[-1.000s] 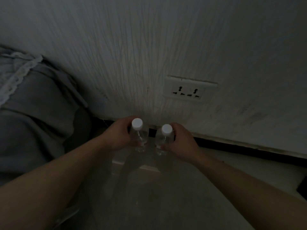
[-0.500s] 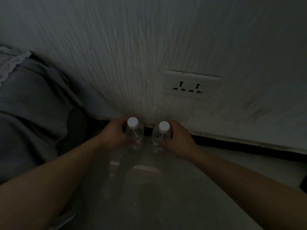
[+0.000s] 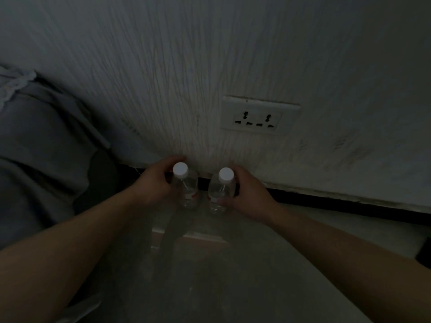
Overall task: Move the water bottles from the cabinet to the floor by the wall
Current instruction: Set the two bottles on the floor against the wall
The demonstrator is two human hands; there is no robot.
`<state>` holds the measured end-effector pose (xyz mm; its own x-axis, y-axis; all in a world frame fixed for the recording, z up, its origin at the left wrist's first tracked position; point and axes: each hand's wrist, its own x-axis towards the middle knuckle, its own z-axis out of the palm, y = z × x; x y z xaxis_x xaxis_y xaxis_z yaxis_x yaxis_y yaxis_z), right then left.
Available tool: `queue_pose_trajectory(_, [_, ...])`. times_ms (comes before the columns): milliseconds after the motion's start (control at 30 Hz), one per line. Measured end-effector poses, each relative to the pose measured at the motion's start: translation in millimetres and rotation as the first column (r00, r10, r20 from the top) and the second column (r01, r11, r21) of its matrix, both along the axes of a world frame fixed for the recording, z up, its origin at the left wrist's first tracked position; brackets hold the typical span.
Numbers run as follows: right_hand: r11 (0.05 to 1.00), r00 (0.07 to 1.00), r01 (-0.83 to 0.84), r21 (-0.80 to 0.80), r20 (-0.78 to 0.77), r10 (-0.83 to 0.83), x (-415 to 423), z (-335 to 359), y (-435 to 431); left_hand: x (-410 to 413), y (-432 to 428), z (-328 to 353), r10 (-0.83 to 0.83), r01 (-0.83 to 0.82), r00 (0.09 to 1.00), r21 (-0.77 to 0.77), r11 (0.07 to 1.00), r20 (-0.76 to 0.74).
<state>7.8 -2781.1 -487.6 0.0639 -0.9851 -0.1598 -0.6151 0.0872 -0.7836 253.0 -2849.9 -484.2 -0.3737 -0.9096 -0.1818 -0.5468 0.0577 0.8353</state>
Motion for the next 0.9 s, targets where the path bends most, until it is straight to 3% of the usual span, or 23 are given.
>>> queue_pose_trajectory(133, [1.000, 0.998, -0.008, -0.006, -0.058, 0.008, -2.8, 3.3, 3.8, -3.9, -0.9, 10.6, -0.018, 0.016, 0.999, 0.046, 0.999, 0.033])
queue_pose_trajectory(433, [0.998, 0.997, -0.027, -0.053, -0.077, 0.023, -6.4, 29.9, 23.5, -11.6, 5.9, 31.7, 0.044, -0.043, 0.999, -0.033, 0.999, 0.027])
queue_pose_trajectory(700, [0.993, 0.940, -0.107, -0.055, -0.331, 0.083, -17.9, 99.4, 41.9, -31.9, 51.6, 97.7, 0.102, -0.083, 0.991, -0.204, 0.975, 0.086])
queue_pose_trajectory(900, [0.982, 0.835, -0.189, -0.025, -0.530, 0.147, -13.9, 178.3, 73.3, -45.2, 94.5, 173.8, 0.117, -0.030, 0.958, -0.316, 0.948, 0.260])
